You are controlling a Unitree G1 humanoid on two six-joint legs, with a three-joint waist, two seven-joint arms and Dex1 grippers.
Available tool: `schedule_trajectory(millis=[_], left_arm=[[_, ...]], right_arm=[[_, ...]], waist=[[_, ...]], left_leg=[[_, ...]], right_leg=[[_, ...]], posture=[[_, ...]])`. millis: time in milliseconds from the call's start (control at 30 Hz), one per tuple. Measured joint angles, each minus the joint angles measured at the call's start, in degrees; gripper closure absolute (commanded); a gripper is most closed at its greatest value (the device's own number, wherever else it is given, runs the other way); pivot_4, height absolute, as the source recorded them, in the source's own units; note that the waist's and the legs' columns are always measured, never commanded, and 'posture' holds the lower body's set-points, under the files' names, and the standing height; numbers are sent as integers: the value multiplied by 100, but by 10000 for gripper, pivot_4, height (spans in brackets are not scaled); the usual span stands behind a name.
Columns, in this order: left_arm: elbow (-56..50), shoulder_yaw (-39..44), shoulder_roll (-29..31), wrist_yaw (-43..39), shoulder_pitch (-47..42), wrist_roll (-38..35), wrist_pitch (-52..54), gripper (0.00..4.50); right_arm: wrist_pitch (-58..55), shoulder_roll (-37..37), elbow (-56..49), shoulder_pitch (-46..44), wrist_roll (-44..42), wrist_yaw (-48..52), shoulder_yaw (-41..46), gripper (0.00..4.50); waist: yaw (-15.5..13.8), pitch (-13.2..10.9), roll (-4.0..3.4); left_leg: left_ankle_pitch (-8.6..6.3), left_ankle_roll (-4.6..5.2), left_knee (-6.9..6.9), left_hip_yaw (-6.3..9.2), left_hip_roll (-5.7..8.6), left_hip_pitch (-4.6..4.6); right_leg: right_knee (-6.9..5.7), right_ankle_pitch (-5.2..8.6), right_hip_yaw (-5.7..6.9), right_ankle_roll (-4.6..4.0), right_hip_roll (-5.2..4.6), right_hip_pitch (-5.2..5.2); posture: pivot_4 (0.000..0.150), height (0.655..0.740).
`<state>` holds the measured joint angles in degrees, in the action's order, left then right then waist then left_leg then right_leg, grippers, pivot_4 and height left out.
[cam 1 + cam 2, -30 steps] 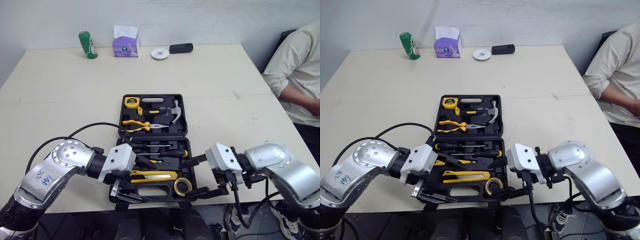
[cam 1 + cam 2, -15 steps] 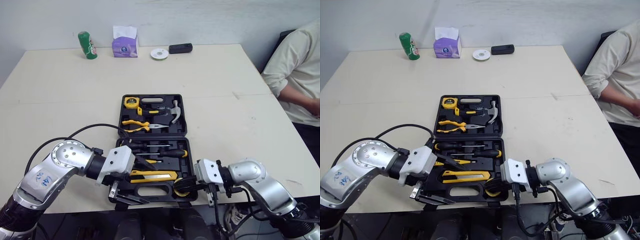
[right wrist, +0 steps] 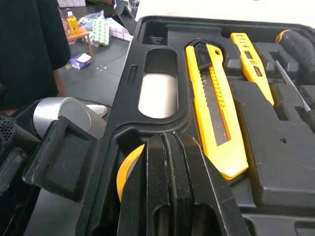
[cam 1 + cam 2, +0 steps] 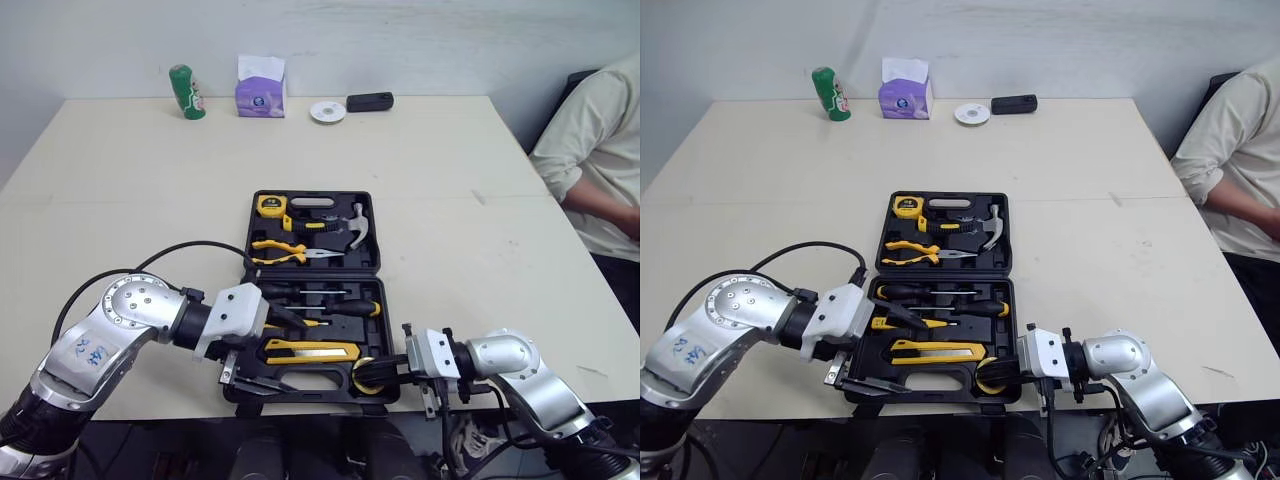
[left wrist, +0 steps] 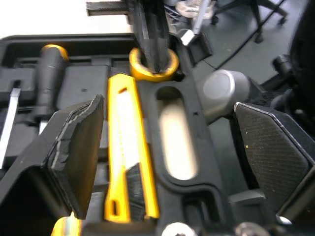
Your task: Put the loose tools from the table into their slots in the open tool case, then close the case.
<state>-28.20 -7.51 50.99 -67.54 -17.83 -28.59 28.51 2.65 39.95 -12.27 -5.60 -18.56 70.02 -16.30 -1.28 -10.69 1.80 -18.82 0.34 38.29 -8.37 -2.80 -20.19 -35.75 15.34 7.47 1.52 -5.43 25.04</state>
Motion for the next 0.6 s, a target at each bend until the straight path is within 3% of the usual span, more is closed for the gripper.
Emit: schedule_trajectory(millis=[200, 367, 467, 533, 567, 600], left_arm=[[165, -9, -95, 127, -17, 69, 16, 0], [339, 249, -94, 408, 44, 64, 245, 0], [951, 1044, -42, 743, 318, 130, 124, 12983], [1456, 1438, 91, 855, 522, 302, -49, 20519], [1696, 1563, 106, 890, 541, 399, -178, 26596], [1867, 1604, 111, 934, 540, 474, -286, 29152]], right_arm=[[-842, 78, -347, -87, -311, -129, 118, 44372], [-1632, 216, -474, -446, -825, -474, 783, 44372], [-1971, 481, -92, -1015, -949, -773, 1456, 45000], [-1912, 548, 580, -1238, -523, -971, 1513, 45000], [-1894, 525, 925, -1362, -278, -1082, 1407, 45000], [-1882, 484, 1147, -1477, -97, -1168, 1339, 45000]], waist=[[-3, -5, -8], [9, -8, -12], [12, -9, -14], [13, -10, -15], [14, -10, -16], [16, -12, -18]], left_leg=[[0, 0, 3, -1, -1, -6], [1, -1, 2, -4, -2, -13], [2, -3, -1, -5, -3, -14], [2, -2, -3, -7, -3, -18], [2, -2, -3, -9, -2, -20], [2, -2, -3, -11, -1, -22]], right_leg=[[-7, 0, -2, 0, 0, 9], [-15, 0, -5, -2, 1, 26], [-17, 3, -1, -7, 1, 32], [-16, 4, 0, -7, -1, 36], [-16, 3, 0, -7, -2, 39], [-17, 3, -1, -7, -4, 41]], posture=[[1500, 7252], [1500, 7252], [1500, 7252], [1500, 7252], [1500, 7252], [1500, 7252]])
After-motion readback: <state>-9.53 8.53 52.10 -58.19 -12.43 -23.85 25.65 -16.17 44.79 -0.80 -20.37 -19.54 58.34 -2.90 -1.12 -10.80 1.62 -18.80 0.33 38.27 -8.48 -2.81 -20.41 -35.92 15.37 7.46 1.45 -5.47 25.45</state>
